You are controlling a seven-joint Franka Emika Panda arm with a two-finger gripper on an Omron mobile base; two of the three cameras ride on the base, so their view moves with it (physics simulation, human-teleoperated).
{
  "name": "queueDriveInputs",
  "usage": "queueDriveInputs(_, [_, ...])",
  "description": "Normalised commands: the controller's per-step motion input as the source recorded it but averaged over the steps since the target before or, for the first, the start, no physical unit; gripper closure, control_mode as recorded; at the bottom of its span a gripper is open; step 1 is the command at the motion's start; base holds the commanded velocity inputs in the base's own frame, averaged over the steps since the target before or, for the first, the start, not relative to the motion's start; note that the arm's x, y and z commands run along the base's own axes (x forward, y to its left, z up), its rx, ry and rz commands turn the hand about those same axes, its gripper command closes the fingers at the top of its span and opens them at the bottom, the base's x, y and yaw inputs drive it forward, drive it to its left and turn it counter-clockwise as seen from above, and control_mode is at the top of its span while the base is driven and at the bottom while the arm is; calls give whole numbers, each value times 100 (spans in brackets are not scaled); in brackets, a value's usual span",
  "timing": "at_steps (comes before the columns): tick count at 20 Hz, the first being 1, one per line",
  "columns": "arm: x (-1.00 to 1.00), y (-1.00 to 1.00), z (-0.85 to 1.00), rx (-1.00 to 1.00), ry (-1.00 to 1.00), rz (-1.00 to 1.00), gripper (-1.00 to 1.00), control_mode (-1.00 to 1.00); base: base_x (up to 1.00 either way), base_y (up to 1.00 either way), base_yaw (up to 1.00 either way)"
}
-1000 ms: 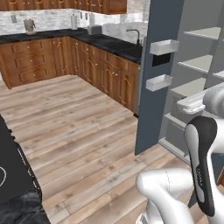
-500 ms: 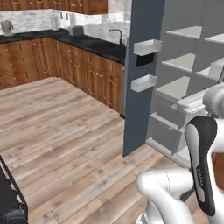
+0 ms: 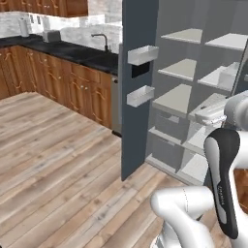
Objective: Retrieve the kiwi and mango from the fridge and place them into the bowl on the dining table.
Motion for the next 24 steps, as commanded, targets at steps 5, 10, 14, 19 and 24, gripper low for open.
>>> queueDriveInputs(5, [0, 0, 0, 0, 0, 0, -100, 100, 68, 0, -34])
queueDriveInputs(10, [0, 0, 0, 0, 0, 0, -100, 100, 66, 0, -36])
queueDriveInputs(14, [0, 0, 0, 0, 0, 0, -100, 100, 55, 0, -37])
queueDriveInputs(19, [0, 0, 0, 0, 0, 0, -100, 100, 48, 14, -35])
queueDriveInputs(24, [0, 0, 0, 0, 0, 0, -100, 100, 17, 50, -31])
